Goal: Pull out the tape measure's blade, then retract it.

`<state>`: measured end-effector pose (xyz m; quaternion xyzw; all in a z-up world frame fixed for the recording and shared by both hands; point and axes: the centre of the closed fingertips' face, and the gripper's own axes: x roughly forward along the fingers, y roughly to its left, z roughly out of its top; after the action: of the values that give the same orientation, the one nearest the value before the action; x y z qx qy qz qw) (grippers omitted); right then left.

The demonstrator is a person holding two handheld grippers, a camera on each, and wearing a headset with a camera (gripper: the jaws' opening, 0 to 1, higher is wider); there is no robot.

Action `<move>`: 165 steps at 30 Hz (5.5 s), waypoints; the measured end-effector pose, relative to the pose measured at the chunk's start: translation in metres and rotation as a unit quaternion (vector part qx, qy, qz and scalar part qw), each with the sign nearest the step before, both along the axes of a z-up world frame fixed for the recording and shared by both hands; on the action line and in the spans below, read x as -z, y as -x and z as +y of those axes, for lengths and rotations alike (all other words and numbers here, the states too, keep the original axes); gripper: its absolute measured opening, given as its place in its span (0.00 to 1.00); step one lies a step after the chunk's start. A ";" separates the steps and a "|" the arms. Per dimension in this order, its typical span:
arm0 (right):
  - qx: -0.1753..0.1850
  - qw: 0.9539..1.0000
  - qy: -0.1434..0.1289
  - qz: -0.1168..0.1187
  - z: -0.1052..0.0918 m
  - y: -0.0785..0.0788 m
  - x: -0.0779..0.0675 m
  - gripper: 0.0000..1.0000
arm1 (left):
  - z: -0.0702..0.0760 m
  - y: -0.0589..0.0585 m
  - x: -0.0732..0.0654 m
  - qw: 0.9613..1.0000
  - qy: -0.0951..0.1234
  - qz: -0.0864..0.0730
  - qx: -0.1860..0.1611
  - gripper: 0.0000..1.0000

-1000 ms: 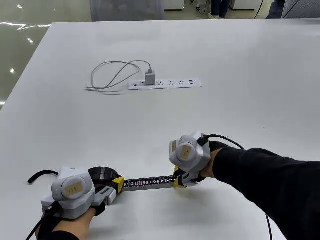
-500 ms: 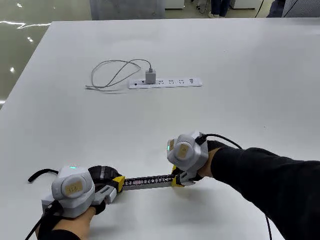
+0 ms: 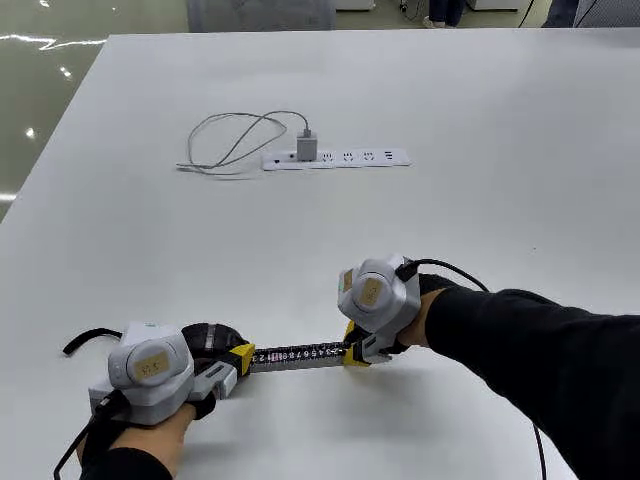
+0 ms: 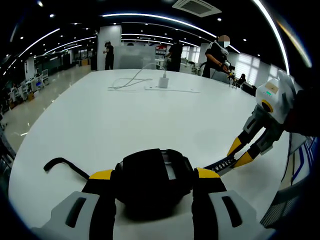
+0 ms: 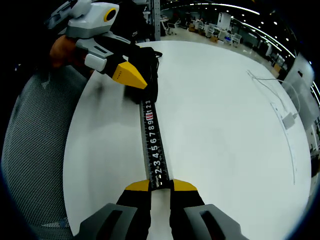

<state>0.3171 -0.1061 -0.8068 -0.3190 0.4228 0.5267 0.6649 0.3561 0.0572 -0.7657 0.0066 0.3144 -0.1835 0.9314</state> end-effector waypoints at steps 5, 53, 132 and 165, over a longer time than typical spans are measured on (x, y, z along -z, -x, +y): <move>-0.002 1.000 -0.001 0.000 0.002 0.000 0.000 0.10 | 0.000 0.000 0.000 1.000 0.000 -0.001 -0.001 0.57; 0.017 0.999 -0.037 -0.001 0.031 -0.002 -0.001 0.10 | 0.000 0.001 0.000 1.000 0.004 0.003 0.004 0.56; 0.025 0.996 -0.090 0.009 0.071 -0.008 -0.002 0.10 | 0.001 0.000 0.000 1.000 0.011 0.007 0.002 0.56; 0.006 0.994 -0.106 0.000 0.087 -0.011 -0.002 0.10 | 0.001 0.000 -0.001 1.000 0.010 0.008 0.002 0.56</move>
<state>0.3281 -0.0191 -0.8044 -0.2440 0.3662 0.5645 0.6983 0.3564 0.0582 -0.7650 -0.0041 0.3202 -0.1882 0.9285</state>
